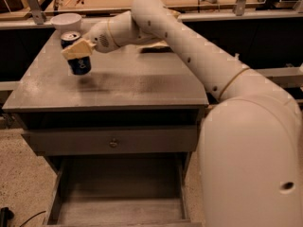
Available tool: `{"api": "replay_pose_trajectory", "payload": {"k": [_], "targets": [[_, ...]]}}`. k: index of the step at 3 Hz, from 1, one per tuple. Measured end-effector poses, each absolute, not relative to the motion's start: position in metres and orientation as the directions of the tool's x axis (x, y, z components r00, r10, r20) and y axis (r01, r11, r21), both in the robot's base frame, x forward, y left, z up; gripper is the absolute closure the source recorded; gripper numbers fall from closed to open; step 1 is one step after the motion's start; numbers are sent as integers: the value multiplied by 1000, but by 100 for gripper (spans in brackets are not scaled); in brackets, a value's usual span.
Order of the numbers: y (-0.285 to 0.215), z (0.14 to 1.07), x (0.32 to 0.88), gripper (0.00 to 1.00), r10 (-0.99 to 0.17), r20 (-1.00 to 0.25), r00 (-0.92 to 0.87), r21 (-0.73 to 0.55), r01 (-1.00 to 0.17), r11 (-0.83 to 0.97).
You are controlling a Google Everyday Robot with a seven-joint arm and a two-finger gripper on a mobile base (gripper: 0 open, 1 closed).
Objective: Place pepsi can into middle drawer
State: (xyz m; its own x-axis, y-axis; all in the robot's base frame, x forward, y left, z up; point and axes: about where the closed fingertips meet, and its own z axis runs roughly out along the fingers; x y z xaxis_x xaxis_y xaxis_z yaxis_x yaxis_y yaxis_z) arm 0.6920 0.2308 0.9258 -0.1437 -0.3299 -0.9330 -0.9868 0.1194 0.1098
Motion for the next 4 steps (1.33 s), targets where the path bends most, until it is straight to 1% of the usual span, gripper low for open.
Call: {"api": "replay_pose_trajectory", "payload": {"k": [1, 2, 3, 4], "targets": [[228, 909, 683, 100, -345, -924, -163, 133, -985, 111], [229, 912, 683, 100, -342, -926, -162, 131, -985, 112], [231, 917, 663, 100, -331, -926, -184, 152, -981, 120], [224, 982, 604, 100, -203, -944, -260, 224, -957, 185]]}}
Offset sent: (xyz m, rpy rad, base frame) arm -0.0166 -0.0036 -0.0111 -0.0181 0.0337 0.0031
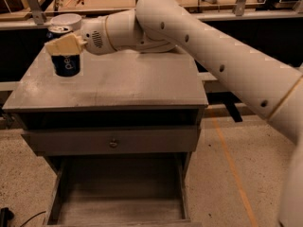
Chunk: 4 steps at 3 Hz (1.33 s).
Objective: Place pepsi can into middle drawer
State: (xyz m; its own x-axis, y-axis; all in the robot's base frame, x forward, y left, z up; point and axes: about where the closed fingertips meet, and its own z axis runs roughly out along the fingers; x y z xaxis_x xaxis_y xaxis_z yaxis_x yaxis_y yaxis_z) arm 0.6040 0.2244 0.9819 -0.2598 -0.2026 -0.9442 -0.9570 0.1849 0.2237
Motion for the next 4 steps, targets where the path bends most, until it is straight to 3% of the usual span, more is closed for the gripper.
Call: {"api": "replay_pose_trajectory", "payload": {"k": [1, 3, 4], "targets": [[232, 991, 546, 100, -144, -939, -313, 281, -937, 206], [241, 909, 443, 100, -202, -878, -434, 382, -889, 252], [242, 877, 424, 100, -248, -854, -457, 398, -882, 252]]}}
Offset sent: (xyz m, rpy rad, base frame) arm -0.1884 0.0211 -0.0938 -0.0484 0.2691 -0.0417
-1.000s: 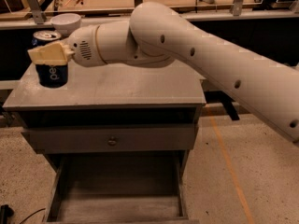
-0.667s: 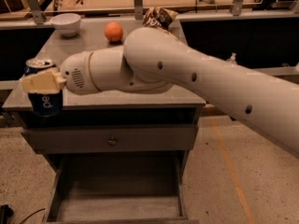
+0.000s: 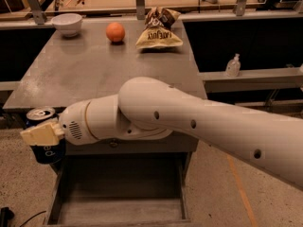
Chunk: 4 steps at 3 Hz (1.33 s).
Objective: Place pepsi can into middle drawer
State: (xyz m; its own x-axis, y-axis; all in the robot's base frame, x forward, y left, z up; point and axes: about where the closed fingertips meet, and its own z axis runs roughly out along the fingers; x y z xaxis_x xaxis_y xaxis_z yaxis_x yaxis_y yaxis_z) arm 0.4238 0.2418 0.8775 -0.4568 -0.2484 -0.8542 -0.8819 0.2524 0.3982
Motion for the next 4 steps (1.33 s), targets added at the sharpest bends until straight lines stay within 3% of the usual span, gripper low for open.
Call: {"api": "replay_pose_trajectory", "payload": {"k": [2, 4], "targets": [[237, 857, 413, 100, -222, -845, -487, 413, -857, 308], [196, 741, 378, 100, -297, -830, -472, 296, -824, 483]]}}
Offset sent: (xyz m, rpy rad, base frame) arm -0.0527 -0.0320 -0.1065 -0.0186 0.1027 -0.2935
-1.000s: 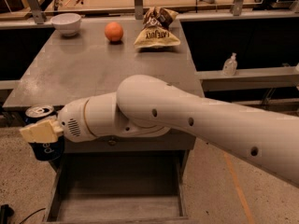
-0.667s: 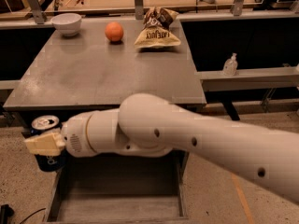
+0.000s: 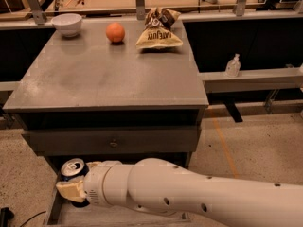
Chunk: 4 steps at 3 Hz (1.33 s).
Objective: Place pepsi can into middle drawer
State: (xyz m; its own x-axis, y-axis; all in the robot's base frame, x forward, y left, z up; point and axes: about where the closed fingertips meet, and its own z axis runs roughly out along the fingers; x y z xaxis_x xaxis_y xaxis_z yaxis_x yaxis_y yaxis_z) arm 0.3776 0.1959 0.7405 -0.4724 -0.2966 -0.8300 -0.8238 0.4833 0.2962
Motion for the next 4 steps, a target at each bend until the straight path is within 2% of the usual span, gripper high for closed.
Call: {"api": "replay_pose_trajectory", "payload": {"k": [2, 3, 4], "targets": [[191, 717, 387, 100, -285, -835, -471, 290, -817, 499], [176, 674, 418, 100, -299, -854, -425, 255, -844, 473], [163, 624, 440, 100, -346, -870, -352, 221, -904, 366]]}}
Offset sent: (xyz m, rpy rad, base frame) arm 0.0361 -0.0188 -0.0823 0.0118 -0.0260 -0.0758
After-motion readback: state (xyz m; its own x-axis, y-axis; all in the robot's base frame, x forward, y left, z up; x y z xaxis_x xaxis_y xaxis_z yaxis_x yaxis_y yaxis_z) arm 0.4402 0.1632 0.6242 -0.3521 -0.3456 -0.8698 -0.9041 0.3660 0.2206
